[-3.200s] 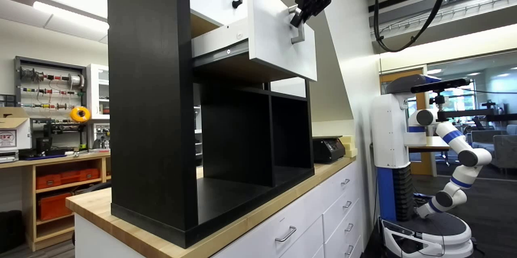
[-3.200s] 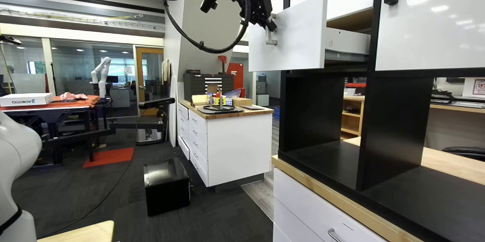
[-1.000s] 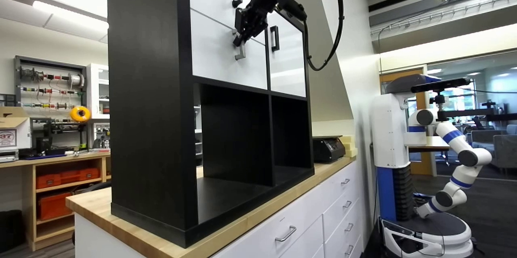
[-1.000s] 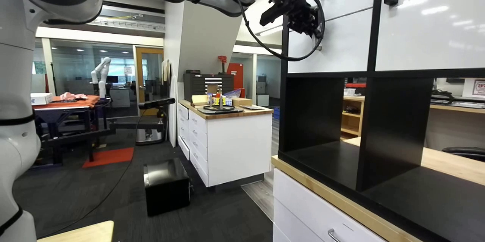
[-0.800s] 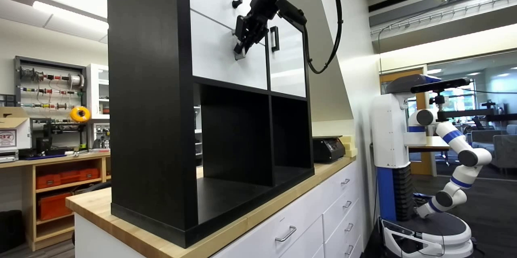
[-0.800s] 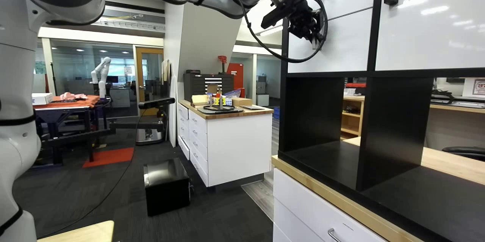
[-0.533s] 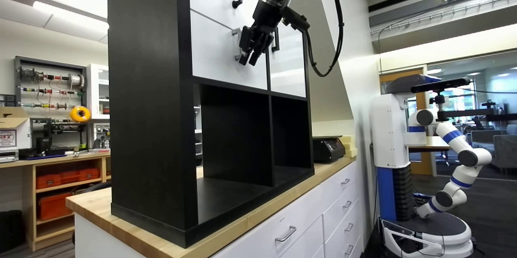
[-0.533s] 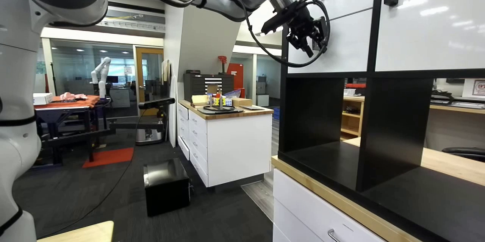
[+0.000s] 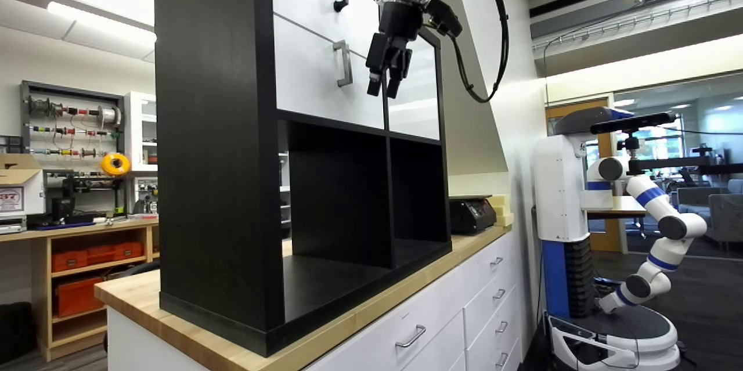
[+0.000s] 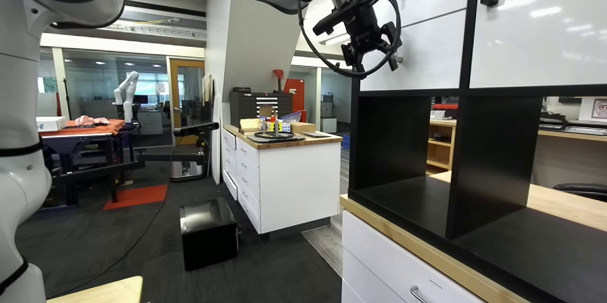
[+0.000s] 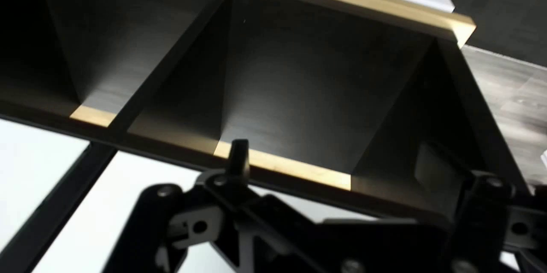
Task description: Close the open drawer on the cabinet
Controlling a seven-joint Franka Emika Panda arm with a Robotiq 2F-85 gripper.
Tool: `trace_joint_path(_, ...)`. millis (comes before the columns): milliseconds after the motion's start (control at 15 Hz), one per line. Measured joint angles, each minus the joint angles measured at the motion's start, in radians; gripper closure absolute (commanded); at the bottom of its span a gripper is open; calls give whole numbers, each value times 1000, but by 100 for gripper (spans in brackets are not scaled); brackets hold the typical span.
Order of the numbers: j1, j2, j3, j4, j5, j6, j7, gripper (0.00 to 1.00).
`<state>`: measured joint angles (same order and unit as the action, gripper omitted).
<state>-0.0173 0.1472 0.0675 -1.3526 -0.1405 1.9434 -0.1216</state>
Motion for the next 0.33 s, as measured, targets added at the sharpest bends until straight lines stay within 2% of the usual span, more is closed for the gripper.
trace_joint_path(333, -1, -8, -1, -5, 26, -164, -60, 0)
